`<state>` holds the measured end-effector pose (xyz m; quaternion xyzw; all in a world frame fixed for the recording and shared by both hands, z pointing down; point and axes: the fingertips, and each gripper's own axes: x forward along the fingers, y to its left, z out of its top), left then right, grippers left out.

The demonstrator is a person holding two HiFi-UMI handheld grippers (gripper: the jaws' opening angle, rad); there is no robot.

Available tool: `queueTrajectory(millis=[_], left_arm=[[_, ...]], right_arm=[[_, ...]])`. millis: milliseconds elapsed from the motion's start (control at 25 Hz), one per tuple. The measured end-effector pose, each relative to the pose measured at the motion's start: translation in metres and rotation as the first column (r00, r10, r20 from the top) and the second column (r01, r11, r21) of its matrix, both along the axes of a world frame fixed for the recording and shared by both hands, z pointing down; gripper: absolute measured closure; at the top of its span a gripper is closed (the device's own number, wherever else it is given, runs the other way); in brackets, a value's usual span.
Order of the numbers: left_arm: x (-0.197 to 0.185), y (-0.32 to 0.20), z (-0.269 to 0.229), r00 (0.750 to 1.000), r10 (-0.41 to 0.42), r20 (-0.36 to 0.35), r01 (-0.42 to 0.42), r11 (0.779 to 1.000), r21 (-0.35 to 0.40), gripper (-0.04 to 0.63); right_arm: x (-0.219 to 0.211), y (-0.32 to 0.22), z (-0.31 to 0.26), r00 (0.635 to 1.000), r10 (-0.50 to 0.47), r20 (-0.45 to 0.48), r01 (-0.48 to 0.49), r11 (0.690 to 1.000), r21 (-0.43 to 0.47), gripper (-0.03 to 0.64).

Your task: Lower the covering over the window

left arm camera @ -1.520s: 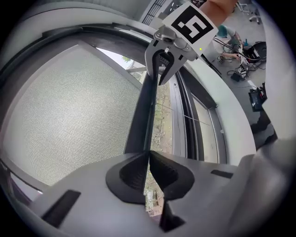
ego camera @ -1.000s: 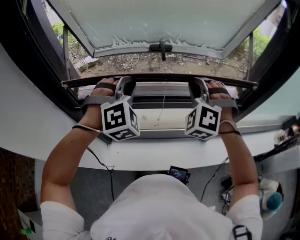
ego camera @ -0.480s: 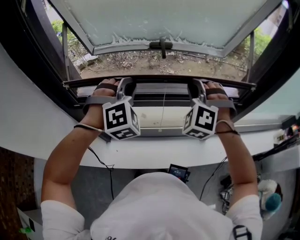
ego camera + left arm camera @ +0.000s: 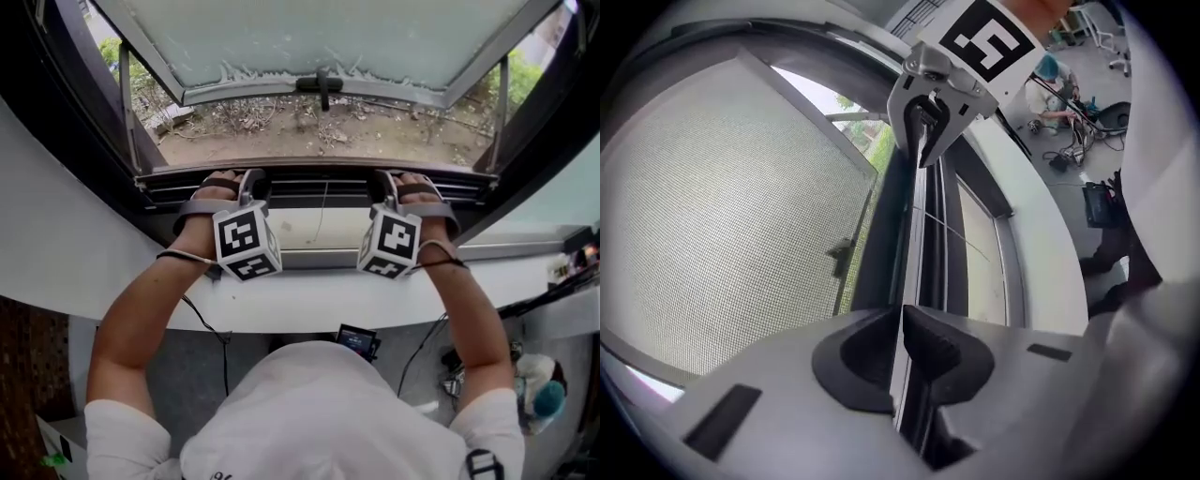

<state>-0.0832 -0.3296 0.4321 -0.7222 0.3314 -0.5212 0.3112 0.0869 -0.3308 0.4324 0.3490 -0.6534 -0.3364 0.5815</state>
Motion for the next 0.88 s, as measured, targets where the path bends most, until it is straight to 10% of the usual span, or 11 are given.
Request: queueTrajectory(millis=[880], left_arm=[[0.002,0.014,0.061,1.000,0.010,-0.003,-0.010,0.960,-0.280,0.479]], right_arm=[[0.001,0.012,0.061,1.000,0.015,-0.025,-0.020,0.977,-0.211,0.494]])
